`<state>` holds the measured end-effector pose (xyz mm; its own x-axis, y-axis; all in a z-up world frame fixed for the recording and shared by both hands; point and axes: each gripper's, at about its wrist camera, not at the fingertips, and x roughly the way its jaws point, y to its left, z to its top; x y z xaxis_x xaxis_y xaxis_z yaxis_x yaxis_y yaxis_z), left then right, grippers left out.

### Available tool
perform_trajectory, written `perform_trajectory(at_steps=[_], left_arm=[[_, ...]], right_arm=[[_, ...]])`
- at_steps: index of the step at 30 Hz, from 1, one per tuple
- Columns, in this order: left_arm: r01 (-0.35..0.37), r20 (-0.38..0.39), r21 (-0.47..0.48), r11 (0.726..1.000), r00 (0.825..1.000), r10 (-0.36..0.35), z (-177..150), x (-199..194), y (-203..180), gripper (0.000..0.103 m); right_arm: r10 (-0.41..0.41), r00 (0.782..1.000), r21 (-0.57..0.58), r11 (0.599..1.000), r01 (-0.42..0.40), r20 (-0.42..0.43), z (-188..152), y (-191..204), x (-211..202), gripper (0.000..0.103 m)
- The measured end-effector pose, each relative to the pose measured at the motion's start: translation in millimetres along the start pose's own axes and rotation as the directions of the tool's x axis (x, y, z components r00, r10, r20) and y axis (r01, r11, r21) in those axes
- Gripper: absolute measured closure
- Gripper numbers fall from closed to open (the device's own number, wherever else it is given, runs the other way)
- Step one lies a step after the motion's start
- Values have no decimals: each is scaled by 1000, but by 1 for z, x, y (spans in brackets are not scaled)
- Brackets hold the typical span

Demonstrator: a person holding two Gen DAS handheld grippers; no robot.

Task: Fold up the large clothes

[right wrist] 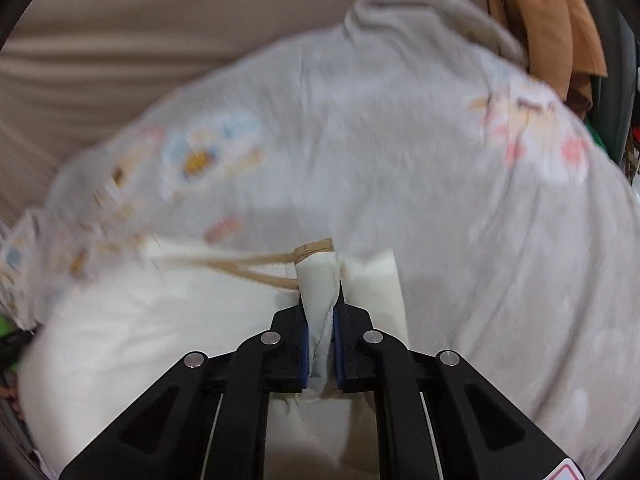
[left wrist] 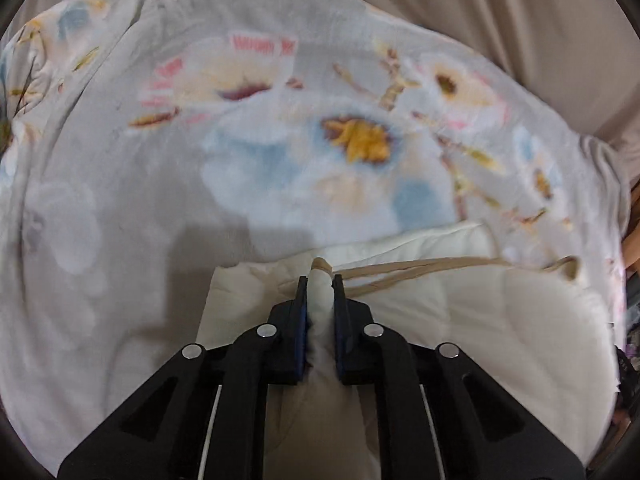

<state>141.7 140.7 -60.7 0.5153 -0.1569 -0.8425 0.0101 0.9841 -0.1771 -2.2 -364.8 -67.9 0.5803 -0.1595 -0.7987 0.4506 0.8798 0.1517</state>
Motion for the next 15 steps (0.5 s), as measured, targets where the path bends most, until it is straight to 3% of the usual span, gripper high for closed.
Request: perform_trajectory(at_steps=[5,7,8,9,10,11,12,15], left_arm=[[-64,41,45,997,997,62,-4,5,-2,90],[-104,66,51,993,993,101,1,-14,-5,86],[-93,105,50,994,991,88,3,-36,-9,86],[-77,152,54,996,986,68,5,-57,-14,84],[-57,206,64,996,978,42,5,-79,-22,75],[-30,258,85,996,966,7,2,-101,-35,64],[-5,277,109,994,960,-26,-2,-112,-50,61],[72,225,173,982,968,-110,-18,-103,-91,60]], right_arm=[[-16,1000,9,1000,16,16,5,-2,-8,90],[-36,993,37,999,32,112,13,1,-42,80],[-34,984,31,999,30,172,17,6,-63,79],[-14,975,11,1000,12,221,18,14,-83,79],[31,967,-25,999,-26,253,19,28,-98,79],[82,962,-60,996,-68,260,17,44,-107,79],[150,958,-106,986,-128,245,12,66,-110,79],[277,948,-262,937,-231,154,-13,129,-94,79]])
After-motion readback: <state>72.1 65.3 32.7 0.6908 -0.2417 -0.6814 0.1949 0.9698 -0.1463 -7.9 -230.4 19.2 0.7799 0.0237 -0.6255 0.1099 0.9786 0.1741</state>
